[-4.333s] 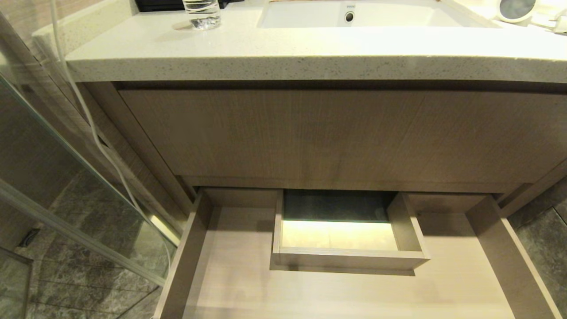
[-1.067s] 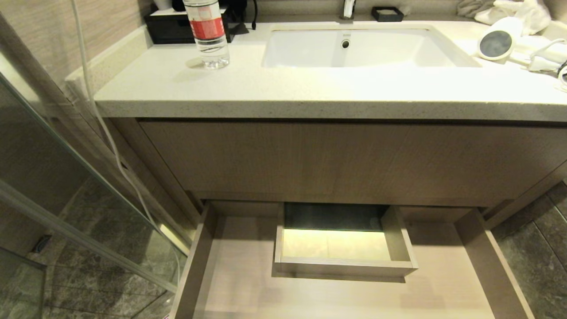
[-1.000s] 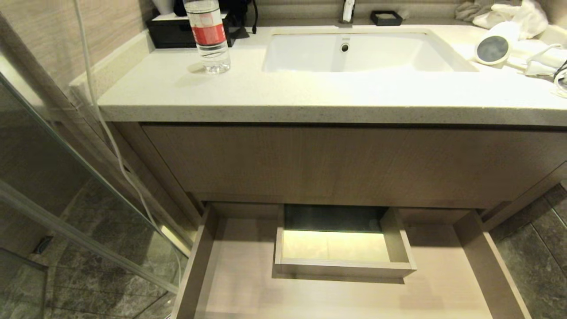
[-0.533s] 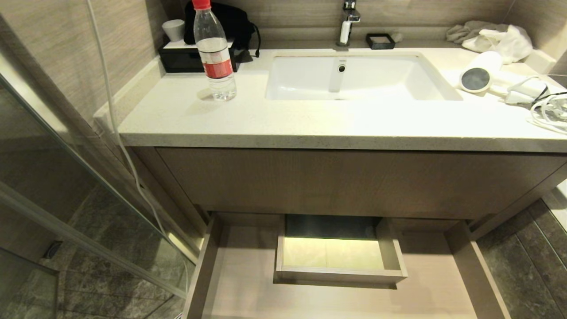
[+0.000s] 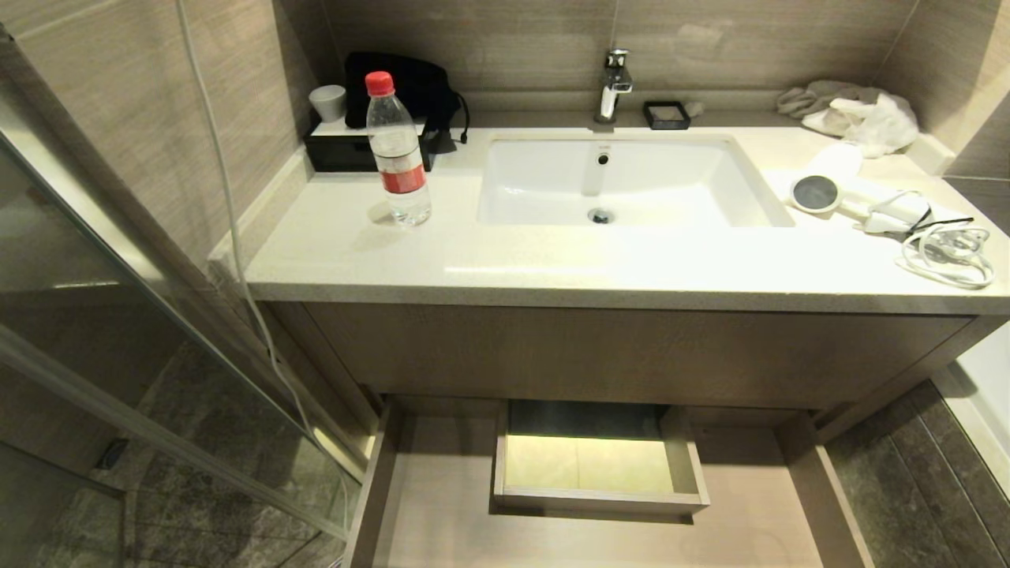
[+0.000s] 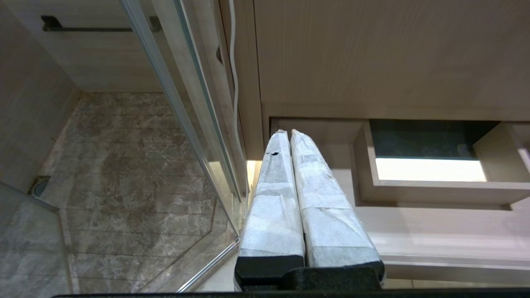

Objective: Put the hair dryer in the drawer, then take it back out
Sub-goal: Pick up the hairdryer

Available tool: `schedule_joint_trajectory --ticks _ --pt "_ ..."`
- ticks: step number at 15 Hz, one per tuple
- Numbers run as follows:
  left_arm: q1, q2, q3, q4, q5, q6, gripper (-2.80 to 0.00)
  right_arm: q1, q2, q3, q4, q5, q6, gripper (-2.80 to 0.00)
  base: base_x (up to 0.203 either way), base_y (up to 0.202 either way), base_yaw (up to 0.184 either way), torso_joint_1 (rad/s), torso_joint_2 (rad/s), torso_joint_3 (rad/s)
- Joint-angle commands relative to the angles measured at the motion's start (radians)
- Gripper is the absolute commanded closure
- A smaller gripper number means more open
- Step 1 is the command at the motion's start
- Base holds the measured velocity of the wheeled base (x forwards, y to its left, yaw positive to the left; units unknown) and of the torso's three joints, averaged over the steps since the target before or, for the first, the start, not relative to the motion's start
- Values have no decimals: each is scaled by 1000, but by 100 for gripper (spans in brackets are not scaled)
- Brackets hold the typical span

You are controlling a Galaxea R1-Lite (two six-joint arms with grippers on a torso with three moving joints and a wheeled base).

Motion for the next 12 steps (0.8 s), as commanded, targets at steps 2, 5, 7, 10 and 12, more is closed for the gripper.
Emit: schedule_joint_trajectory --ticks 2,5,7,10,12 --pt "0 0 0 0 0 0 0 0 2 2 0 1 2 0 0 0 0 255 -570 -315" --pt "0 0 0 0 0 0 0 1 2 2 0 0 2 0 0 0 0 182 -399 -219" --pt "0 0 0 -1 0 0 0 1 2 2 0 0 2 0 0 0 0 166 -356 -195" --pt "0 0 0 0 0 0 0 0 2 2 1 0 3 0 0 0 0 75 -158 -84" --pt "0 0 0 -2 0 0 0 0 2 2 1 0 3 0 0 0 0 0 0 0"
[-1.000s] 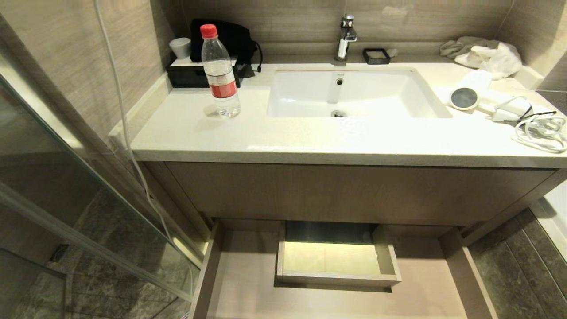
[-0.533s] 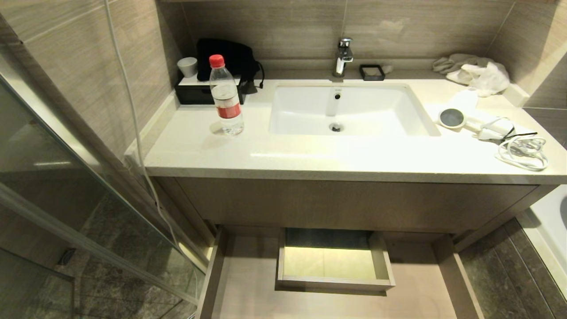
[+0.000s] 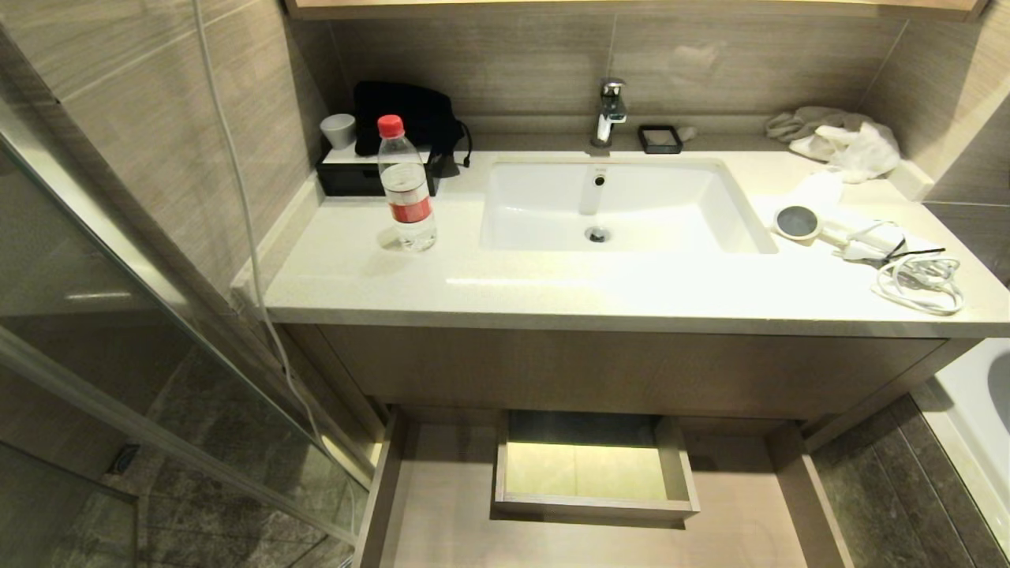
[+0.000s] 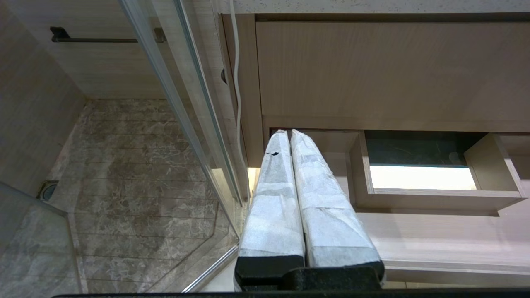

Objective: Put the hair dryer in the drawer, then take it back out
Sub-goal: Pick up the hairdryer

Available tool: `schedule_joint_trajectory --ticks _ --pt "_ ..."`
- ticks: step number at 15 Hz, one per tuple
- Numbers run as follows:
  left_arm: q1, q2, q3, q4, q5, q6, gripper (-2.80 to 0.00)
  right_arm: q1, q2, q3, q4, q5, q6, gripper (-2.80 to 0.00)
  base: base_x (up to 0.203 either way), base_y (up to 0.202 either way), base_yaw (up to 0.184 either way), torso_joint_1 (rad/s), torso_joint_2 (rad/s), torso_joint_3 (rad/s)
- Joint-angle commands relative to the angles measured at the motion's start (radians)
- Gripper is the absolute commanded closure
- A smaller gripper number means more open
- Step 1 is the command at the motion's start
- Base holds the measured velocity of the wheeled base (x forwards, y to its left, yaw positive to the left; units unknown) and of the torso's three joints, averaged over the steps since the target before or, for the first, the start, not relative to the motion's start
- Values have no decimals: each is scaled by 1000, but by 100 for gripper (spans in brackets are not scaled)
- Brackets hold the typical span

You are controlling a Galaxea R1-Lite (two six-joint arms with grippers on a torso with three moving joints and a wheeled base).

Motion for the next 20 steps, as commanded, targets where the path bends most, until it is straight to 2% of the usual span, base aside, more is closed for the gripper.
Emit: schedule_joint_trajectory --ticks 1,13,20 --pt "0 0 0 -1 0 0 0 1 2 2 0 0 0 0 0 0 0 0 0 0" --pt "0 0 0 0 0 0 0 0 2 2 0 2 -4 0 0 0 0 5 -2 4" --pt "0 0 0 0 0 0 0 1 2 2 1 2 -3 0 0 0 0 282 -106 173"
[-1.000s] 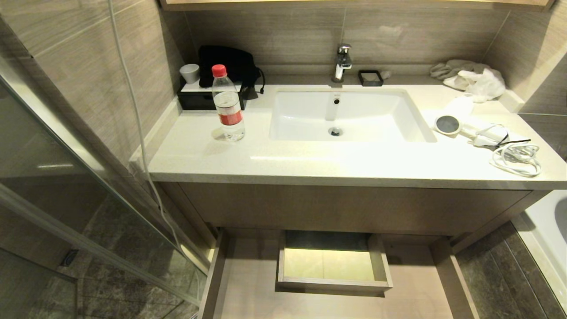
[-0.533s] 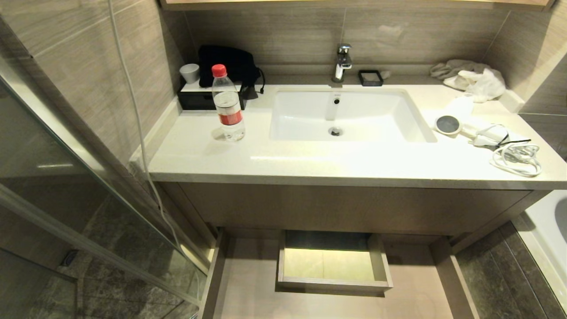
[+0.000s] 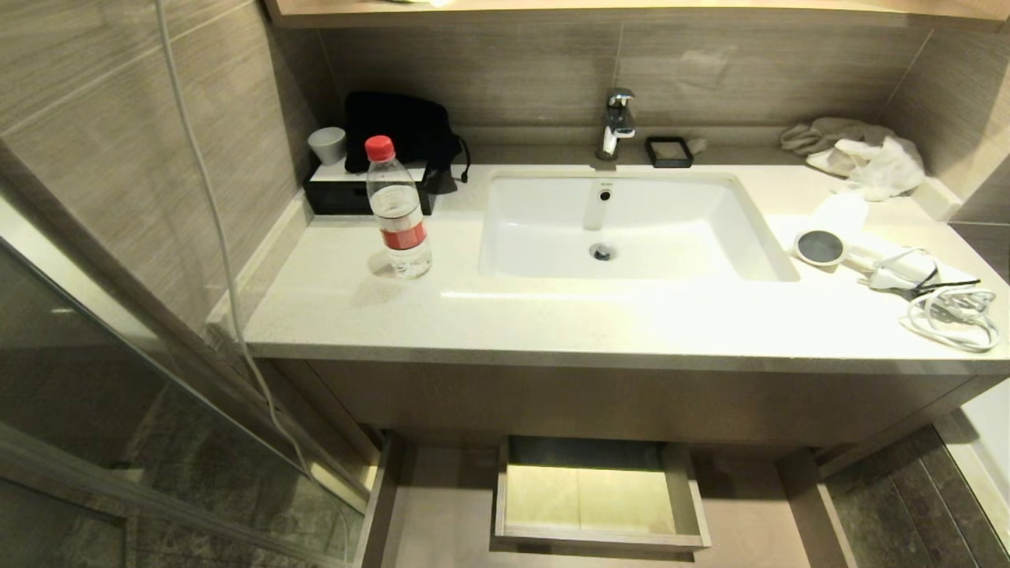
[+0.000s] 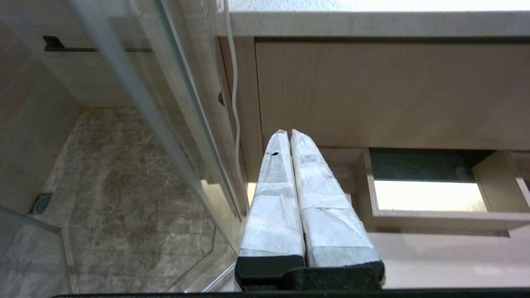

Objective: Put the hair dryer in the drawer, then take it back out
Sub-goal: Pick up the hairdryer

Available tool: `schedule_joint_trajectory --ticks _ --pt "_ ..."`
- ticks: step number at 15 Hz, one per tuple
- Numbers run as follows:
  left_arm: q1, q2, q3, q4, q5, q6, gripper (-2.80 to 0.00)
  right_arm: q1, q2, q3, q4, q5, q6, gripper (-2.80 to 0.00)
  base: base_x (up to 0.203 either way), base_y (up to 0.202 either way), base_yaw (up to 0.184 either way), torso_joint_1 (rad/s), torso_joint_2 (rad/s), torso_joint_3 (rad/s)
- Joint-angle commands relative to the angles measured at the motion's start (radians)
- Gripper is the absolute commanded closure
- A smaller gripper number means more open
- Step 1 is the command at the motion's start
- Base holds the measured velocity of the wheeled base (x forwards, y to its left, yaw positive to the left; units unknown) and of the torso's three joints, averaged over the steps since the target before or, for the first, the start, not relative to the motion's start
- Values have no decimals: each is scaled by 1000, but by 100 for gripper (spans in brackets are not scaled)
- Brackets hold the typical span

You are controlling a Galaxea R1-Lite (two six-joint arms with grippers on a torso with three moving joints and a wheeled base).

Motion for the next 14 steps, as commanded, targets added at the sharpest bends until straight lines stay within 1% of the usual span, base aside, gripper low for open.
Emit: schedule_joint_trajectory --ticks 1,6,11,14 --pt "0 0 0 -1 0 0 0 1 2 2 0 0 -1 0 0 0 0 331 -168 174" --pt "0 0 0 0 0 0 0 1 2 2 0 0 -1 0 0 0 0 355 -206 150" --pt "0 0 0 0 0 0 0 1 2 2 0 0 -2 0 0 0 0 364 -266 96" --pt "0 0 0 -1 0 0 0 1 2 2 0 0 -1 0 0 0 0 112 -85 24"
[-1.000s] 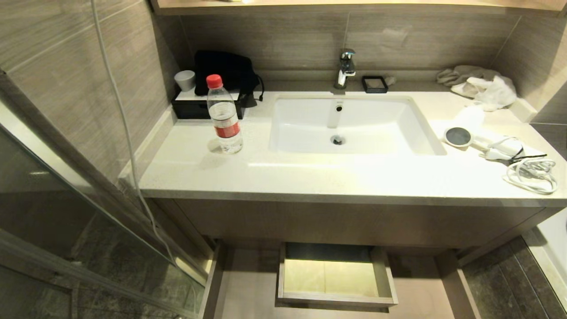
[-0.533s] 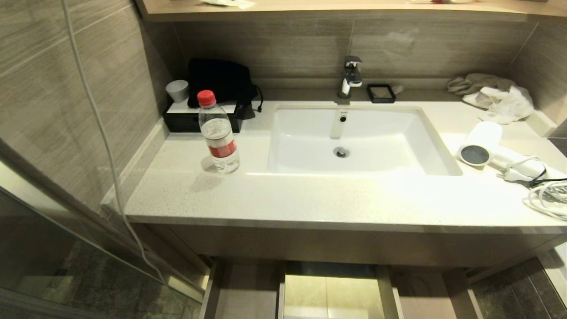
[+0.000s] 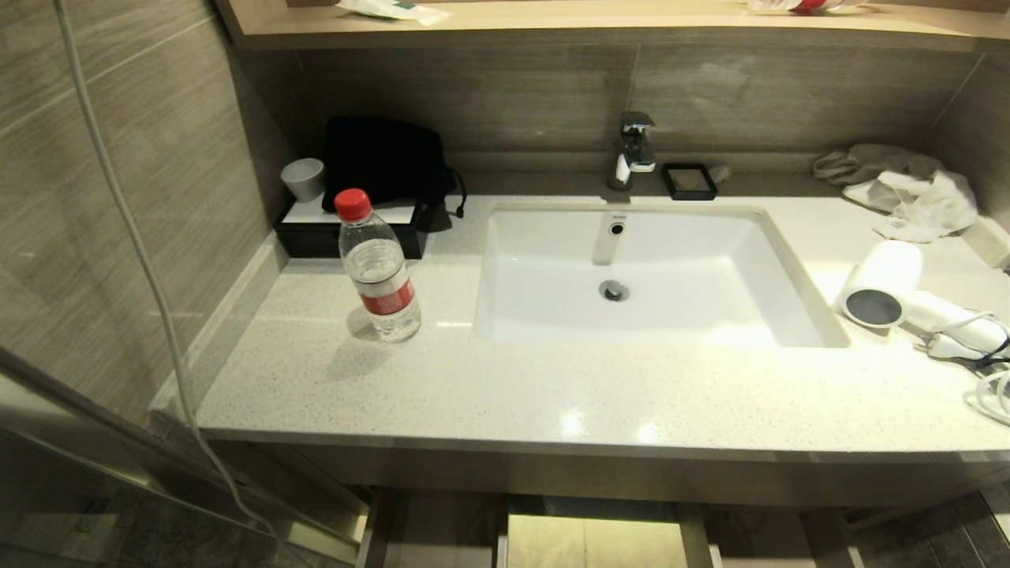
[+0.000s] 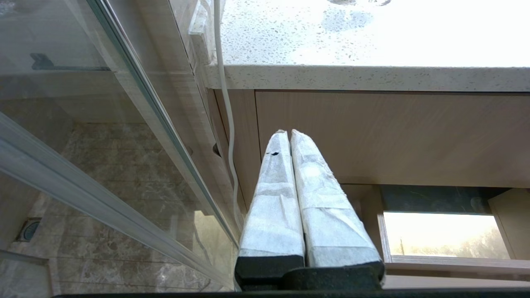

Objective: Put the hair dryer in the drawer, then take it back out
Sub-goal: Pick up the hairdryer

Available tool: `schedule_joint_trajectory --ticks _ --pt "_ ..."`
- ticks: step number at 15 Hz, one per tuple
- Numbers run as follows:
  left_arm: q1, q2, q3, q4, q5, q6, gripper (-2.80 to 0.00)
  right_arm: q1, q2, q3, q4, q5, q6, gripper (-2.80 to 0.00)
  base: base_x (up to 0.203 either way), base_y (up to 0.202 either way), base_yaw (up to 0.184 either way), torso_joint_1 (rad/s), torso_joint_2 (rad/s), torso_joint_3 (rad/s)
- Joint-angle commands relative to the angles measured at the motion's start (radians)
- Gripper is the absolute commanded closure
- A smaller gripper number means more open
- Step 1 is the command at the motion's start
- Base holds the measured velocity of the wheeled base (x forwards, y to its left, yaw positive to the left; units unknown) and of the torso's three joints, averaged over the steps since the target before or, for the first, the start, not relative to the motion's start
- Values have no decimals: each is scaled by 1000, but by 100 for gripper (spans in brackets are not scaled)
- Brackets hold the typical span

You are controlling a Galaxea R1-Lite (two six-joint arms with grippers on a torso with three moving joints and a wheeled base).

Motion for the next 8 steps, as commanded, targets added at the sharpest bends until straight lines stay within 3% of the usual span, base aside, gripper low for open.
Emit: schedule_joint_trajectory --ticks 1,8 --pt "0 0 0 1 0 0 0 0 2 2 -1 0 1 0 0 0 0 34 -28 9" --pt "0 0 0 1 0 0 0 -1 2 -5 13 -3 -1 0 0 0 0 0 0 0"
